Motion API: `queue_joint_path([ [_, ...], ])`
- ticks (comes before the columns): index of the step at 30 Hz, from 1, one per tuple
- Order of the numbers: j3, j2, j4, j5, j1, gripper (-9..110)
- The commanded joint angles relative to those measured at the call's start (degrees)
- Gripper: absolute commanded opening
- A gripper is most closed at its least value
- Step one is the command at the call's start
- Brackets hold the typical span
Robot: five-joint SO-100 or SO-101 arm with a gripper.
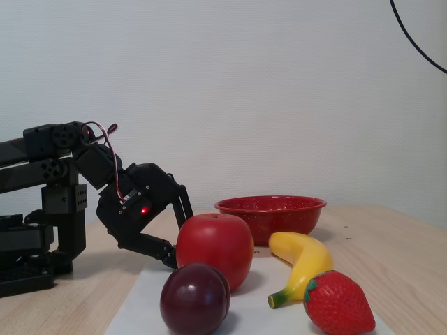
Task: Grasp the banana and put it in the red bowl.
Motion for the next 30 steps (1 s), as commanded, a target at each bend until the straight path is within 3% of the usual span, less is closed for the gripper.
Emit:
queue_joint_path([
  [1, 0.0, -0.6, 1.1, 1.8, 0.5, 0],
  [30, -5.2, -5.7, 2.2, 2.9, 1.1, 0],
])
